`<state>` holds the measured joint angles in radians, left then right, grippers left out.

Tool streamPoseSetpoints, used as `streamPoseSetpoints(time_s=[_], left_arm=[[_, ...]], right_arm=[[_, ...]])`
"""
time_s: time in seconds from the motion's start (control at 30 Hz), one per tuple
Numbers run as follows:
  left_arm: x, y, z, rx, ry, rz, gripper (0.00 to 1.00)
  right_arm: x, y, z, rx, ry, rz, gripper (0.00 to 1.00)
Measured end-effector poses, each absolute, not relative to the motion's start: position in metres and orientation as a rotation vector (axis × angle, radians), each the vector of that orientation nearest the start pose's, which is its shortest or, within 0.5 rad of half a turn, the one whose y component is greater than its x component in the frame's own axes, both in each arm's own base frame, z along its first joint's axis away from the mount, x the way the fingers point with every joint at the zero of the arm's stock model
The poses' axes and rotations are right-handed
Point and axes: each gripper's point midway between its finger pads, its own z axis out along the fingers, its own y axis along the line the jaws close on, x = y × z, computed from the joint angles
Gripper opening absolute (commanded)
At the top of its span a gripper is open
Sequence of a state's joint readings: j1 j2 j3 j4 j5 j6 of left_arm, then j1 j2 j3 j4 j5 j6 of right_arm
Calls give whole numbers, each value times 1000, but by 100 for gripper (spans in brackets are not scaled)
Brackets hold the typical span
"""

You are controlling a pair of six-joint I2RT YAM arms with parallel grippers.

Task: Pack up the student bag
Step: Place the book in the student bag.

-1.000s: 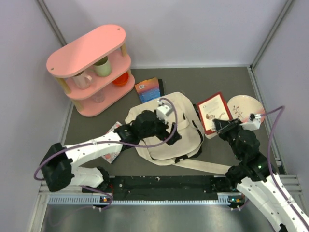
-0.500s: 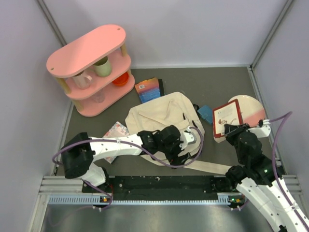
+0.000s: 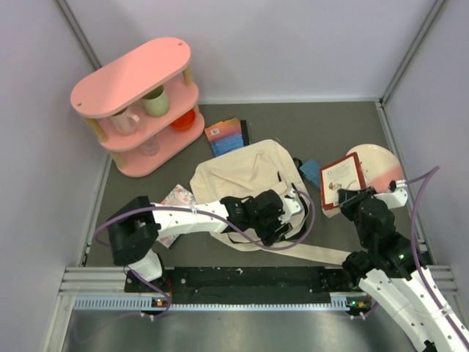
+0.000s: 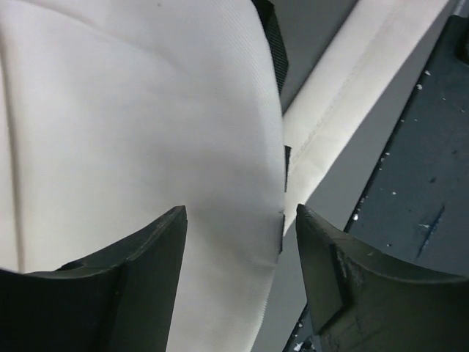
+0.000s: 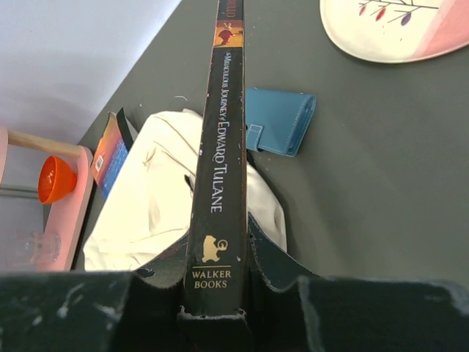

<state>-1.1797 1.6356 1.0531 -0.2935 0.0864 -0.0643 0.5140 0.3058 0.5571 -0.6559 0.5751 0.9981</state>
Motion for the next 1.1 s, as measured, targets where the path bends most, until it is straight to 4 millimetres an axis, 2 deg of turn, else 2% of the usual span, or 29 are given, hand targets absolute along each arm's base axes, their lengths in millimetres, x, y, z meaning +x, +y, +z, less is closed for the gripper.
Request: streamPoseSetpoints(time_s=[0.2, 0.33, 0.43, 0.63, 0.73, 0.87, 0.97, 1.1], left_arm=[[153, -376, 79, 1320, 2141, -538, 39], [159, -377, 84, 1294, 2137, -513, 31], [160, -377, 85, 1285, 2137, -504, 30], [161, -377, 85, 1278, 2141, -506, 32], [164, -376, 85, 1270, 2145, -505, 38], [169, -373, 85, 1248, 2159, -506, 54], [172, -372, 85, 1233, 2169, -509, 62], [171, -372, 85, 1229, 2176, -519, 66]], right_arm=[[209, 44, 196, 814, 1758, 461, 0], [209, 46, 196, 818, 1762, 478, 0], [208, 47, 196, 816, 1765, 484, 0], [208, 50, 196, 811, 1772, 494, 0], [208, 51, 195, 807, 1778, 501, 0], [207, 52, 191, 802, 1791, 502, 0], [207, 53, 190, 802, 1795, 500, 0], [207, 53, 190, 802, 1795, 500, 0]])
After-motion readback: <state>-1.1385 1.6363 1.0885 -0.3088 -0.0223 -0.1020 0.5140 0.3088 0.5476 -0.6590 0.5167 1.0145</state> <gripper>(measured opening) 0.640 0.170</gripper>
